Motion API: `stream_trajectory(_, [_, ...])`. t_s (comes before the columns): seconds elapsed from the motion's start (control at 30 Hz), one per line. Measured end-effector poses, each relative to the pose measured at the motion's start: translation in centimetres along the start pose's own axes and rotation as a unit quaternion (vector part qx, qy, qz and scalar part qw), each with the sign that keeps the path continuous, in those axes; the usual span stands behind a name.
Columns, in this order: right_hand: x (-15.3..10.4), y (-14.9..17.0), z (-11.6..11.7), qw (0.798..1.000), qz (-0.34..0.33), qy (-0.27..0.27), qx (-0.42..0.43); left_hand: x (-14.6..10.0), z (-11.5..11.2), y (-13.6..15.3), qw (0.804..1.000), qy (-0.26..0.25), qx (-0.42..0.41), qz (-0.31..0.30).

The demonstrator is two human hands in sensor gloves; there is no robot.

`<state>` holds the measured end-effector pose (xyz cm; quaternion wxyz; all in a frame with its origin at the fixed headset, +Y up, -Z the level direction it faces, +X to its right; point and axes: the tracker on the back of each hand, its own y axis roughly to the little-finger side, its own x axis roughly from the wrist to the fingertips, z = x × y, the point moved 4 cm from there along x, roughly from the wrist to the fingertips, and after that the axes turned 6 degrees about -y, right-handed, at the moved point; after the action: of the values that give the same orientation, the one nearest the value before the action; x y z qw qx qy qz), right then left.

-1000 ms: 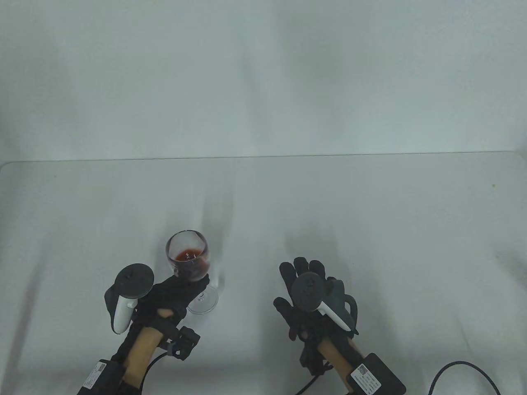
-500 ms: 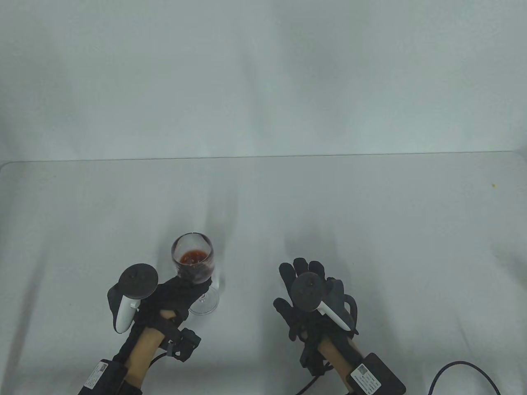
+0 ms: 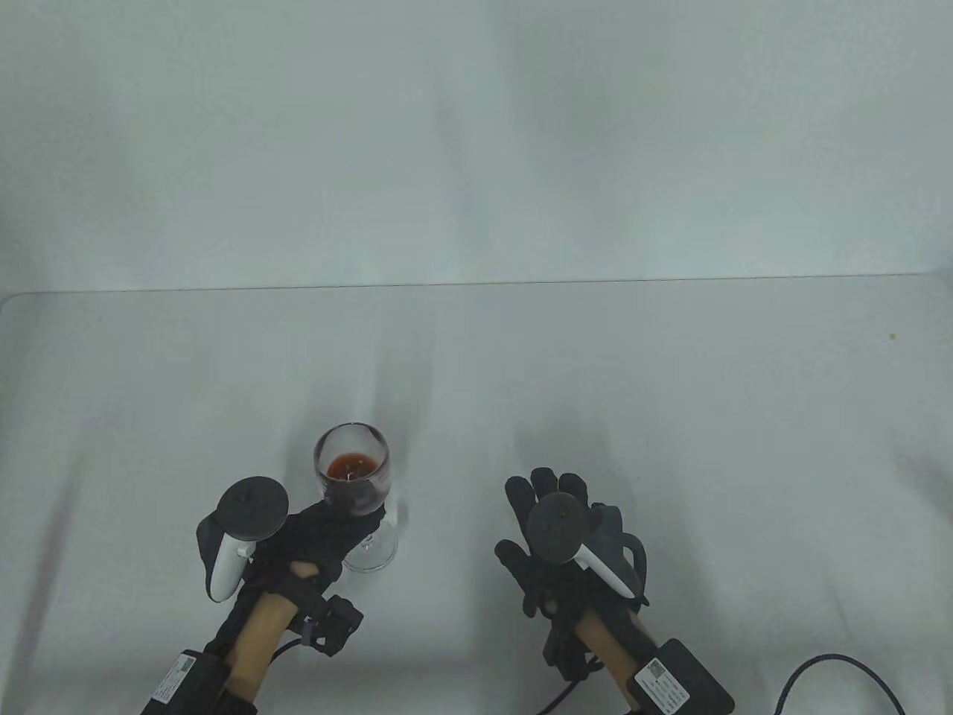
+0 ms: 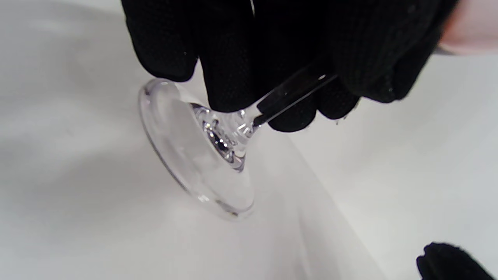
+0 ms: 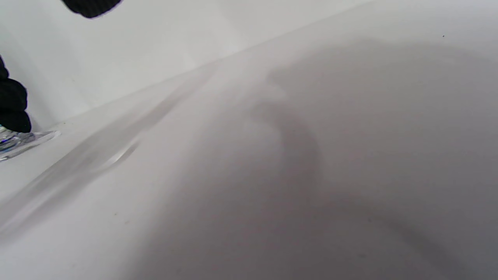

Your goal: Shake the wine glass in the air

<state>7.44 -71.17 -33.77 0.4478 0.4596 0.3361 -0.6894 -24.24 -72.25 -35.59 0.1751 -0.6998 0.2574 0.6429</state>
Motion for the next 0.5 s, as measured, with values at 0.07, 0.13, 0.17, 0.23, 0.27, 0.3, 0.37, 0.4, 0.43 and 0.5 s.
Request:
stream_trajectory(0.07, [-0.05, -0.04, -0.02, 1.0, -0.001, 0.001, -0.001, -0.02, 0.14, 0.12, 1.0, -0.009, -0.018, 0.009])
stream_trajectory(0.13, [0.0, -0.01, -0.03, 1.0, -0.001, 0.001, 0.001, 0.01, 0.2, 0.17, 1.0, -0.007, -0.023, 0.009])
stream_trajectory(0.17, [0.02, 0.0, 0.0, 1.0, 0.0, 0.0, 0.001, 0.05, 0.09, 0.14, 1.0, 0.001, -0.011, 0.006])
stream_trajectory(0.23, [-0.01, 0.0, 0.04, 1.0, 0.0, -0.002, -0.001, 0.06, -0.05, 0.11, 1.0, 0.007, 0.006, 0.001])
stream_trajectory(0.27, [-0.03, -0.01, 0.04, 1.0, 0.0, -0.003, -0.002, 0.05, -0.03, 0.12, 1.0, 0.003, 0.0, 0.002])
stream_trajectory(0.3, [-0.02, 0.0, 0.03, 1.0, 0.0, -0.002, -0.001, 0.05, 0.06, 0.13, 1.0, -0.004, -0.016, 0.005])
stream_trajectory(0.37, [0.02, 0.02, 0.0, 1.0, -0.001, -0.001, 0.001, 0.08, 0.14, 0.2, 0.999, -0.005, -0.034, 0.009])
stream_trajectory(0.4, [0.03, 0.04, 0.01, 1.0, 0.0, -0.002, 0.001, 0.1, 0.12, 0.23, 1.0, -0.001, -0.03, 0.008])
stream_trajectory(0.43, [0.01, 0.04, 0.03, 1.0, 0.001, -0.003, 0.0, 0.1, 0.07, 0.26, 1.0, 0.004, -0.017, 0.008])
stream_trajectory(0.5, [-0.01, 0.02, 0.09, 1.0, 0.001, -0.005, -0.002, 0.12, -0.03, 0.31, 1.0, 0.01, -0.001, 0.007])
